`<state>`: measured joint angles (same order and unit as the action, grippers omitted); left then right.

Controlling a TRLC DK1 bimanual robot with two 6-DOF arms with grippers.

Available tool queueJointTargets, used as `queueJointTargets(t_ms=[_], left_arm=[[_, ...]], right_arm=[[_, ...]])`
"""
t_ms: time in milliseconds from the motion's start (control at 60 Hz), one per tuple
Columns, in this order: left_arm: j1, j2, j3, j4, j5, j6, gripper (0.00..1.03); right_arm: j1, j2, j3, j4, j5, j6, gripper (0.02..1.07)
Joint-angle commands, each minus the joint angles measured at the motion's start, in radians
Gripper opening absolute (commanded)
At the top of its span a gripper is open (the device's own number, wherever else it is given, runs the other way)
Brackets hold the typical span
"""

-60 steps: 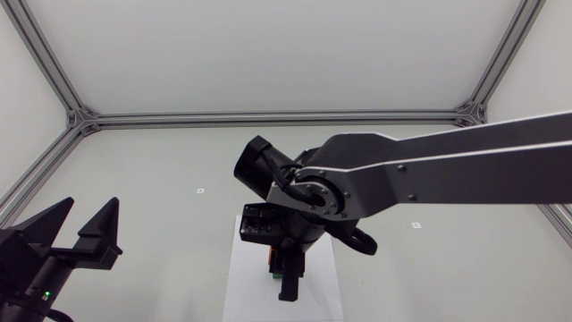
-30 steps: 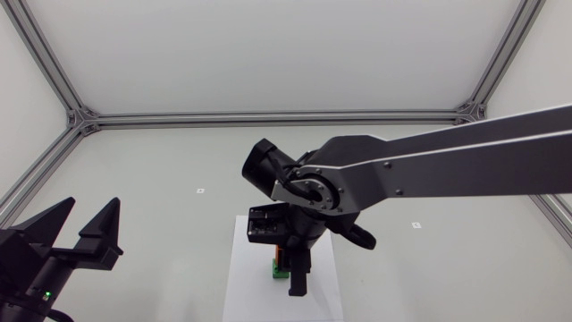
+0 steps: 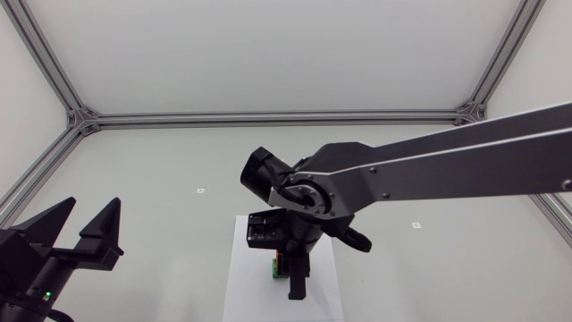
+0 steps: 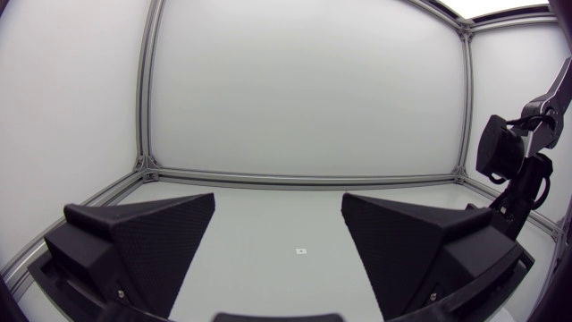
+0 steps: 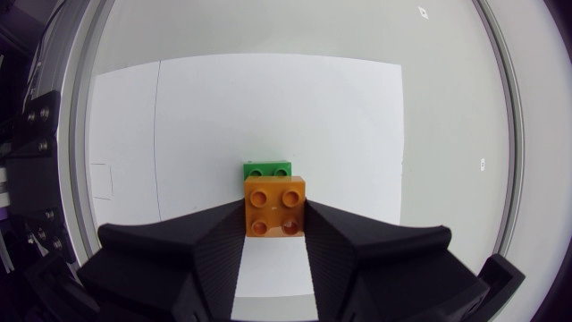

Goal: Pick up the orange 2x2 brick with the right arm and stack it on top of the green 2x2 brick in the center

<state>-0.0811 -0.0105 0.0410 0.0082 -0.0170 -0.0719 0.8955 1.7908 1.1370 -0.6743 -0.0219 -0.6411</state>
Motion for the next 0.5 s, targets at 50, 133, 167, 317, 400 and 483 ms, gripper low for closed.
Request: queueJointTargets(t_ms=[50, 133, 167, 317, 400, 483], left_arm=[[-0.006, -0.005, -0.041, -0.010, -0.003, -0.020, 0.99], [-0.006, -0.005, -0.041, -0.010, -0.003, -0.020, 0.99], [-0.006, -0.005, -0.041, -0.010, -0.003, -0.020, 0.99], [-0.006, -0.003, -0.041, -0.010, -0.003, -0.020, 0.99], [-0.006, -0.003, -0.041, -0.010, -0.003, -0.020, 0.99], [-0.006, -0.002, -0.041, -0.010, -0.003, -0.020, 0.99]], right_arm=[[0.013, 0.027, -0.017, 0.005, 0.000, -0.026, 0.32], [0.016, 0.027, -0.017, 0.007, 0.000, -0.028, 0.32], [0.017, 0.027, -0.016, 0.009, 0.002, -0.026, 0.32], [0.022, 0.028, -0.014, 0.012, 0.004, -0.026, 0.32], [0.023, 0.030, -0.014, 0.015, 0.005, -0.026, 0.32], [0.025, 0.030, -0.014, 0.016, 0.005, -0.026, 0.32]])
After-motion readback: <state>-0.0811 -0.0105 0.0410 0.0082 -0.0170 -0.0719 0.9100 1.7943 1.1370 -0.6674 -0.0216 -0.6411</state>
